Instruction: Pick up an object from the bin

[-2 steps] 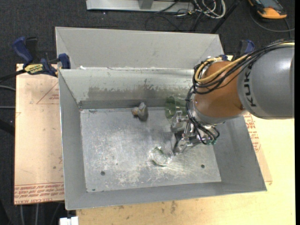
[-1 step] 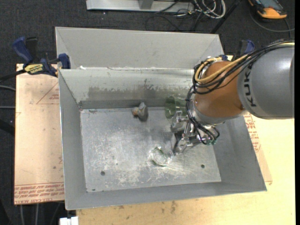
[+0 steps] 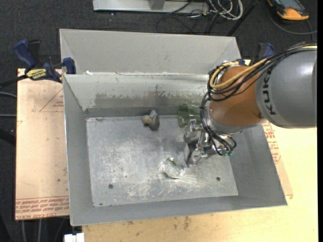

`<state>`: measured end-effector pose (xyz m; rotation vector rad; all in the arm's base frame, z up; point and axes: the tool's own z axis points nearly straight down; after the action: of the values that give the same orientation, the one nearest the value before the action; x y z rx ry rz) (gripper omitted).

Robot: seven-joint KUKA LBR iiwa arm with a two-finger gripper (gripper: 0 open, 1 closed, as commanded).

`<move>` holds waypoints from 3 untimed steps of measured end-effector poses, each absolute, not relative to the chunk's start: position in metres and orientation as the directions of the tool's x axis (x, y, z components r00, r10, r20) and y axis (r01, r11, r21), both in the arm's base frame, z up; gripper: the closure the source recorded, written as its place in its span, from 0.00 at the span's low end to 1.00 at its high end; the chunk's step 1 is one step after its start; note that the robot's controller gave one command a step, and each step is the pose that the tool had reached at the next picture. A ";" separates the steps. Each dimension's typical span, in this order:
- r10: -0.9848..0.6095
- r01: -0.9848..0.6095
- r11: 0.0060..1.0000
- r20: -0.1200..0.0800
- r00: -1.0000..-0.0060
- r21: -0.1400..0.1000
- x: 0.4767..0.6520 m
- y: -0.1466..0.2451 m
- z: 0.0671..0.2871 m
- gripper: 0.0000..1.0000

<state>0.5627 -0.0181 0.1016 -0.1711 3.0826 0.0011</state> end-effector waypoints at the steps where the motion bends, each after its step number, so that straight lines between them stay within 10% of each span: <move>1: -0.111 -0.111 0.994 -0.054 -0.992 -0.002 0.563 -0.018 0.102 1.00; 2: -0.112 -0.112 0.994 -0.024 -0.993 -0.002 0.553 -0.019 0.087 0.00; 3: -0.111 -0.111 0.994 -0.006 -0.994 0.001 0.547 -0.019 0.081 0.00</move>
Offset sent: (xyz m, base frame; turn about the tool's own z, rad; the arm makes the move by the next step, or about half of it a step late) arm 0.0059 -0.0192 0.1413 -0.1524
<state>0.5469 -0.0194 0.0806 -0.1749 3.1307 0.0019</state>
